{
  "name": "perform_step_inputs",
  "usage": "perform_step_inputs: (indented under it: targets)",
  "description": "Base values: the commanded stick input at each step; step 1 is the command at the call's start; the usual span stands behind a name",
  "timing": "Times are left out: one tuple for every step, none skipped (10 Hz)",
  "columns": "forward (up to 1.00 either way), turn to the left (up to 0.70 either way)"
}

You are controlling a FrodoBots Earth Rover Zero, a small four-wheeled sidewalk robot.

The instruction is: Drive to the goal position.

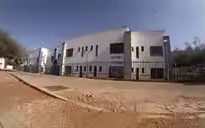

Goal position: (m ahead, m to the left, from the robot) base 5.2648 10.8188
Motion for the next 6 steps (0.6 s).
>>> perform_step_inputs:
  targets:
    - [1.00,-0.27]
    - [1.00,-0.27]
    - [1.00,0.00]
    - [1.00,0.00]
    - [0.79,0.00]
    - [0.31,0.00]
